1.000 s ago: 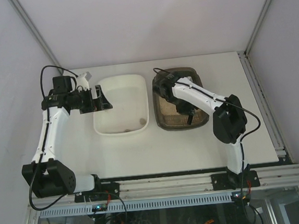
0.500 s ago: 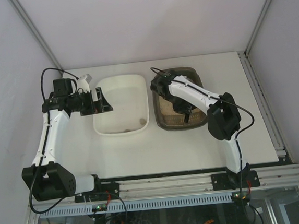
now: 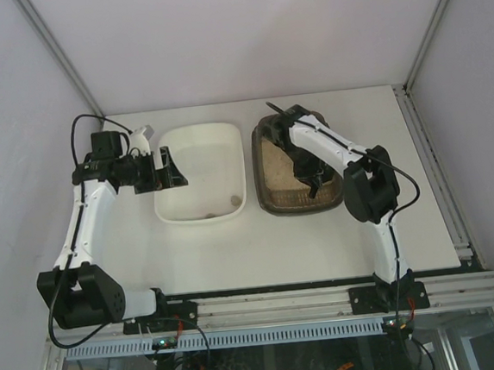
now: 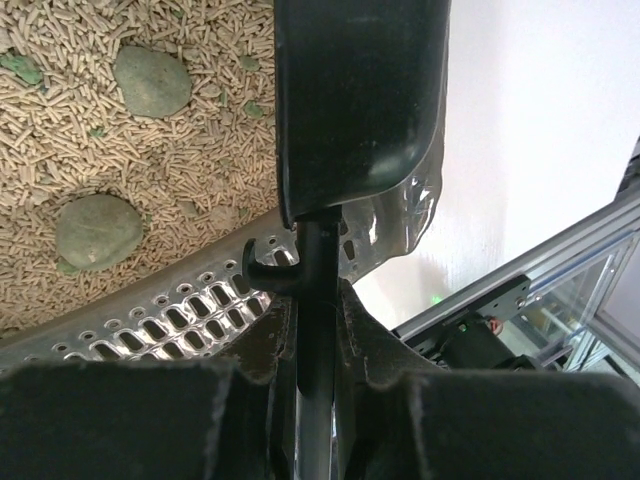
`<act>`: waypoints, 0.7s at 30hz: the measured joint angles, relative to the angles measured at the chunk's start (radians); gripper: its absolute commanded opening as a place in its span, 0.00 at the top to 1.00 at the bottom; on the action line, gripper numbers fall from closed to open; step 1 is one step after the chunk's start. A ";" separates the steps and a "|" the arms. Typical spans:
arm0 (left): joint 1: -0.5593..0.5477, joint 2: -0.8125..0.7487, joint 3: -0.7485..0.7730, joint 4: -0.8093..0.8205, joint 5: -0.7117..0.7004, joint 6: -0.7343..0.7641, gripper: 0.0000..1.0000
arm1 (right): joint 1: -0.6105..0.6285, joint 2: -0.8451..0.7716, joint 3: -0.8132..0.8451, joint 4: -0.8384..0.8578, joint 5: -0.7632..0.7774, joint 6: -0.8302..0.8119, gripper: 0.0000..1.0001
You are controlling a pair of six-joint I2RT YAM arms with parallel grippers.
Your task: Clean the litter box
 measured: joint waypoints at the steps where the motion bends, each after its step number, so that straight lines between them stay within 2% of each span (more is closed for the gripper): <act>1: 0.000 0.003 0.000 0.000 0.000 0.000 0.00 | -0.006 0.003 0.006 0.002 -0.015 -0.007 1.00; 11: 0.000 0.024 0.000 0.000 0.003 0.002 0.00 | -0.047 0.049 0.104 -0.005 -0.153 -0.063 1.00; 21: 0.000 0.029 0.000 -0.010 0.002 0.009 0.00 | -0.093 0.051 0.120 0.018 -0.356 -0.094 1.00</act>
